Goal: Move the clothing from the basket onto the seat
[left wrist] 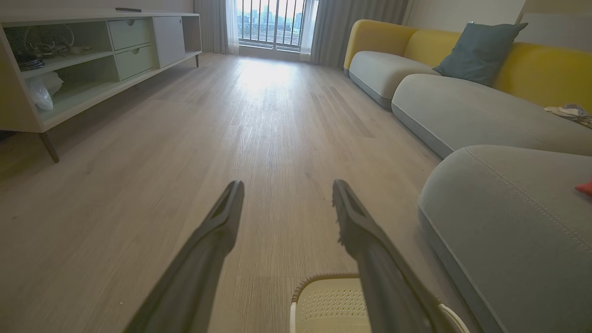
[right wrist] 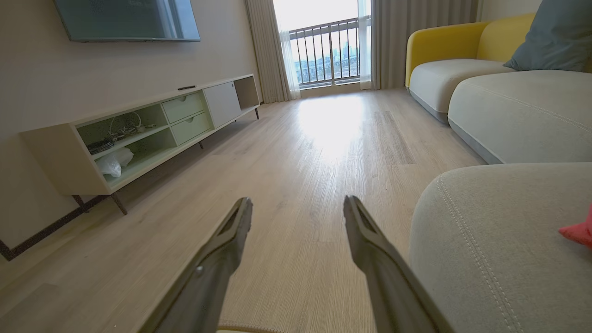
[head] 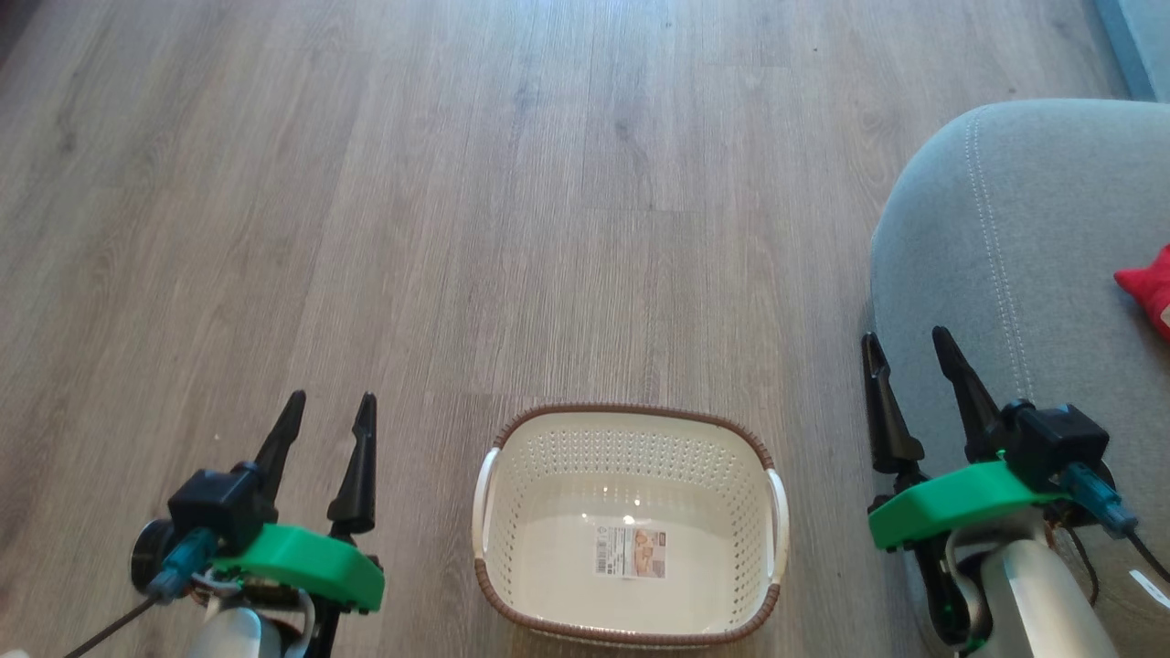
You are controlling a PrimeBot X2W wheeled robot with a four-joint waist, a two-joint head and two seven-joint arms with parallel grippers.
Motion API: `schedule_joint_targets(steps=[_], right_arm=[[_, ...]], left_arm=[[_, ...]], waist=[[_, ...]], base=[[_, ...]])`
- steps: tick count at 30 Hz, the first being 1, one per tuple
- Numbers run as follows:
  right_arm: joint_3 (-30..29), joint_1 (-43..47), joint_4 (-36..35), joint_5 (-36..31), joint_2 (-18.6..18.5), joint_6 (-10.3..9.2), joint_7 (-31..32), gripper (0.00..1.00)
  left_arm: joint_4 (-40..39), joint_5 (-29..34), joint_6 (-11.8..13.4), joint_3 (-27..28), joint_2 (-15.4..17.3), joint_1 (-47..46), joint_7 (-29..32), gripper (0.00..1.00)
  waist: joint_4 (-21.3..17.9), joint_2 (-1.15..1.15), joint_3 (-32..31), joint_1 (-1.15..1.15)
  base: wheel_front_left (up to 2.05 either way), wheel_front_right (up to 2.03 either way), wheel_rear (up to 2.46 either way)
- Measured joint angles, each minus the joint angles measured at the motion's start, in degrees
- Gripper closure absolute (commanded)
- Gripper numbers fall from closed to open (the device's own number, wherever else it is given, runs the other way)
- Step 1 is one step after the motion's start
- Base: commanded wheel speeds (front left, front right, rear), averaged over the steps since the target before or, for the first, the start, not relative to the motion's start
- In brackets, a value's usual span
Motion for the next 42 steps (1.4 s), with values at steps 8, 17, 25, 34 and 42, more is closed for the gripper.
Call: schedule_joint_targets(steps=[8, 17, 25, 34, 42], right_arm=[[0.0, 0.0, 0.0, 0.0, 0.0, 0.00, 0.0, 0.00], [0.3, 3.7, 4.7, 2.1, 0.0, 0.00, 0.5, 1.00], [0.1, 3.4, 4.7, 7.2, 0.0, 0.00, 1.7, 1.00], [-0.5, 3.4, 4.6, 12.9, 0.0, 0.00, 3.1, 1.00], [-1.3, 3.4, 4.4, 18.0, 0.0, 0.00, 4.4, 1.00]], left_arm=[[0.1, -0.9, -0.5, 0.0, 0.0, 0.0, 0.0, 0.00], [4.9, -3.0, -0.4, 0.0, -0.1, 3.4, 1.0, 1.00], [4.9, -8.2, -0.4, 0.1, -0.1, 3.3, 2.1, 1.00], [4.8, -13.9, -0.5, 0.4, -0.1, 3.2, 3.6, 1.00], [4.8, -19.0, -0.5, 0.7, -0.2, 2.6, 5.0, 1.00]], waist=[[-0.3, 0.00, -0.1, 0.00], [-0.5, 0.00, -0.1, 0.00], [-0.9, 0.00, -0.3, 0.00], [-1.4, 0.00, -0.4, 0.00], [-1.7, 0.00, -0.6, 0.00]], base=[[0.00, 0.00, 0.00], [0.00, 0.00, 0.00], [0.00, 0.00, 0.00], [0.00, 0.00, 0.00], [0.00, 0.00, 0.00]])
